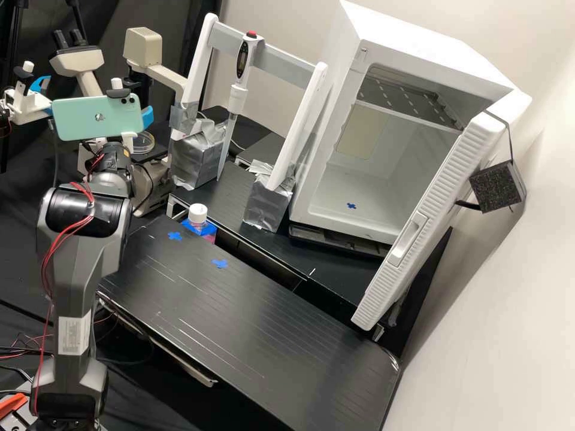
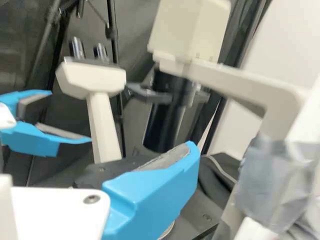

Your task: Move the petri dish to the bench

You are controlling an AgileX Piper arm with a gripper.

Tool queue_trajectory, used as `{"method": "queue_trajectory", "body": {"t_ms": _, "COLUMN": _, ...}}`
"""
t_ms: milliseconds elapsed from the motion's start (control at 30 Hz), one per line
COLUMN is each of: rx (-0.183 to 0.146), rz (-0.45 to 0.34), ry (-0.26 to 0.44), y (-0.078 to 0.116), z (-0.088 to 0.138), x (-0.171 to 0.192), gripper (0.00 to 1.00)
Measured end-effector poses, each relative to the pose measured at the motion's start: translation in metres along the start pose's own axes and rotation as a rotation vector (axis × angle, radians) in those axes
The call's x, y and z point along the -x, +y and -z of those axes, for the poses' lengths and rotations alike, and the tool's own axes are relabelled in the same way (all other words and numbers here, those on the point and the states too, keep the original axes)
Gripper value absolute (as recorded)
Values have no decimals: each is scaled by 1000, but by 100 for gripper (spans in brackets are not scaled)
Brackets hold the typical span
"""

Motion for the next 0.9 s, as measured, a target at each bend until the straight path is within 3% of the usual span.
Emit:
{"method": "queue_trajectory", "body": {"t_ms": 267, "rx": -75, "rz": 68, "ry": -68, "y": -11, "z": -29, "x": -35, "gripper": 100}}
{"method": "queue_trajectory", "body": {"t_ms": 500, "rx": -118, "rz": 113, "ry": -76, "y": -20, "z": -46, "x": -51, "gripper": 100}}
{"method": "queue_trajectory", "body": {"t_ms": 767, "rx": -186, "rz": 119, "ry": -105, "y": -21, "z": -63, "x": -60, "gripper": 100}}
{"method": "queue_trajectory", "body": {"t_ms": 900, "rx": -199, "rz": 126, "ry": -123, "y": -26, "z": -71, "x": -62, "gripper": 100}}
